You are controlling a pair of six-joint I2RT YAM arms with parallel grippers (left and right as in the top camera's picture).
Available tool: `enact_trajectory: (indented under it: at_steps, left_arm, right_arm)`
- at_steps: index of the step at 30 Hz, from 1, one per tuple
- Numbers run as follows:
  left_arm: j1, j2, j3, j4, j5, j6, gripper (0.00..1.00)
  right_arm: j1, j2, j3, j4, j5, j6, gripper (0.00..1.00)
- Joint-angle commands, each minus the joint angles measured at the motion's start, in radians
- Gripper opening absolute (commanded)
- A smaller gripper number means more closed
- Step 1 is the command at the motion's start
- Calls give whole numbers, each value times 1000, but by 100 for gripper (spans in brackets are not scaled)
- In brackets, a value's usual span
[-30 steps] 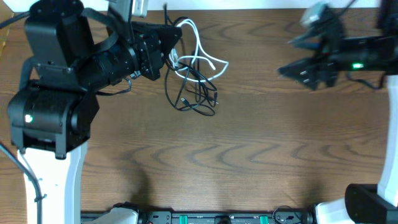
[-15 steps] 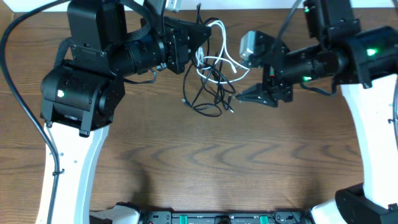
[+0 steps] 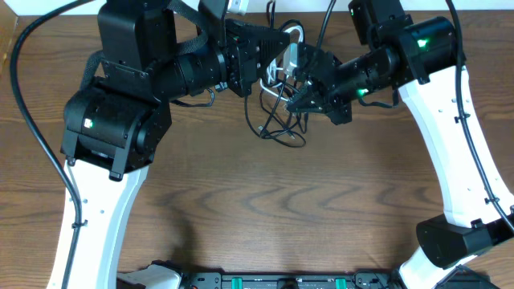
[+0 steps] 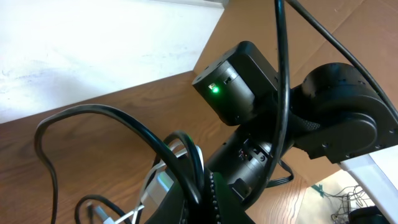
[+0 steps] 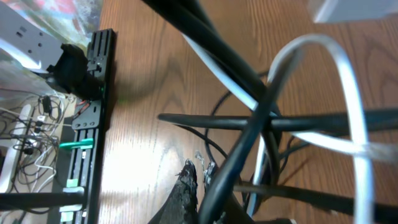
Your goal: Untangle cables
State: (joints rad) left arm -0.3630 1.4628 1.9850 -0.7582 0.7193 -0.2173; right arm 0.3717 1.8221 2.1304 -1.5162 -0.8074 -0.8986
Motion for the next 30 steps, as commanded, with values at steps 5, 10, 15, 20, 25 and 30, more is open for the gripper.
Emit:
enact_trajectory:
  at_steps: [5,10,15,20,25,30]
  left_arm:
    - [55,-8,23,6,-8,-13,8]
    - [85,-11,23,1,-8,-13,8]
    - [112,-18,23,0,-8,-13,8]
    - [159,-40,23,-6,-8,-13,8]
    - [249,-82,23,-34,-8,-5,8]
    - [363,-129,23,-56,-8,-2,8]
  right_arm:
    - [-48,-1,2,42,144,5,1]
    - [-122,-1,2,47,193,5,1]
    - [-228,-1,2,51,193,9,1]
    - [-349,-1,2,67,193,39,1]
    - [-495,-1,2,93,191,84,1]
    - [-636,-1,2,120,178,120,1]
